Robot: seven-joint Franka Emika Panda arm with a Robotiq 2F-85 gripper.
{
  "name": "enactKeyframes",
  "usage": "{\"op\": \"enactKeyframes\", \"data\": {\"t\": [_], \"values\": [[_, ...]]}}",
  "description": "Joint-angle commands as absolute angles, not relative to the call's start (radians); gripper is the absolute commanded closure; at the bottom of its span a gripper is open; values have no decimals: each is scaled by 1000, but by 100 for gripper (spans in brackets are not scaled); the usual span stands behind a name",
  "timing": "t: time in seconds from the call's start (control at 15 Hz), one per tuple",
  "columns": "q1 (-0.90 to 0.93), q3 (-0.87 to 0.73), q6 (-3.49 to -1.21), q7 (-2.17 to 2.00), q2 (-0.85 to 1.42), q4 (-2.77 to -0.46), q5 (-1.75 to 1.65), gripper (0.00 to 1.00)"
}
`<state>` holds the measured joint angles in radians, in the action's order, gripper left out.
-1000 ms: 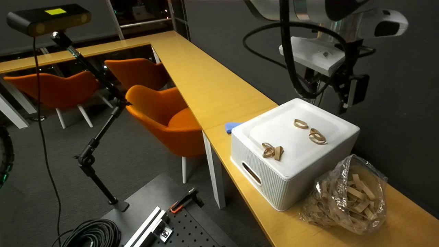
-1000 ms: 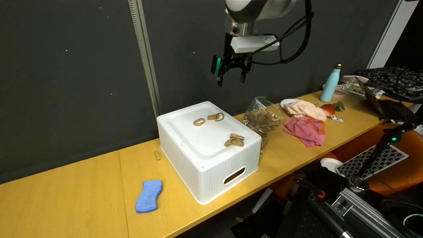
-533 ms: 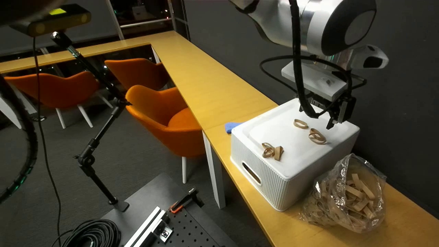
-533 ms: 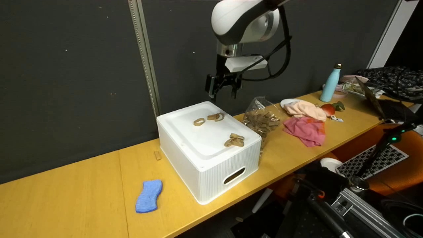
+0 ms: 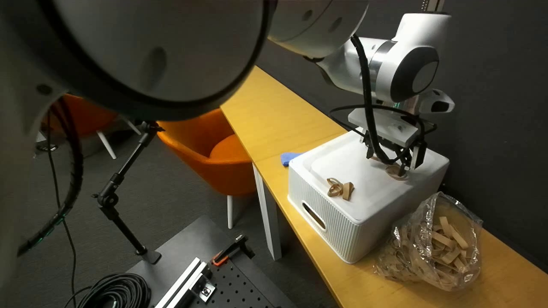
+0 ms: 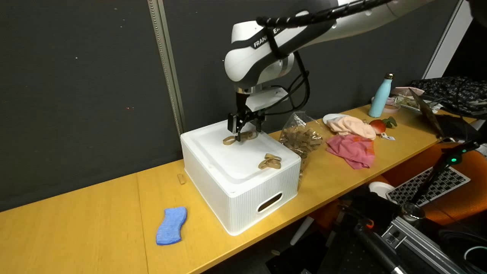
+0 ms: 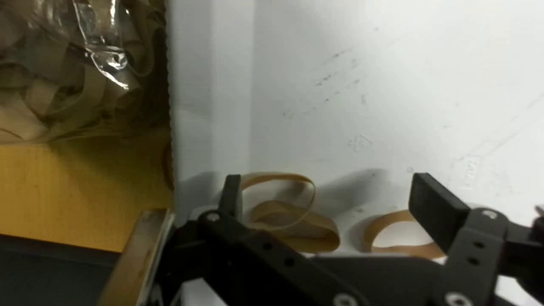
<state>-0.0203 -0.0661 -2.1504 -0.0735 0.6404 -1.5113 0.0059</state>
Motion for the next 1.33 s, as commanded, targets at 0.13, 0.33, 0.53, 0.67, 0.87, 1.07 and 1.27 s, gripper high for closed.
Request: {"op": "enactKeyframes", "data": {"t": [0.13,0.33,0.53,0.67,0.87,1.07,1.27], "values": [[-8,-64,-2117,-63,711,-1396,-42,0],[-9,-62,-2118,-62,739,-1362,-52,0],[-3,-60,-2112,-65,757,-1339,-57,0],[-3,-60,-2113,-65,766,-1331,-59,1],[-1,-60,-2110,-69,767,-1324,-57,30],[1,-60,-2114,-71,762,-1328,-56,54],[4,-59,-2115,-71,760,-1326,-56,77]]}}
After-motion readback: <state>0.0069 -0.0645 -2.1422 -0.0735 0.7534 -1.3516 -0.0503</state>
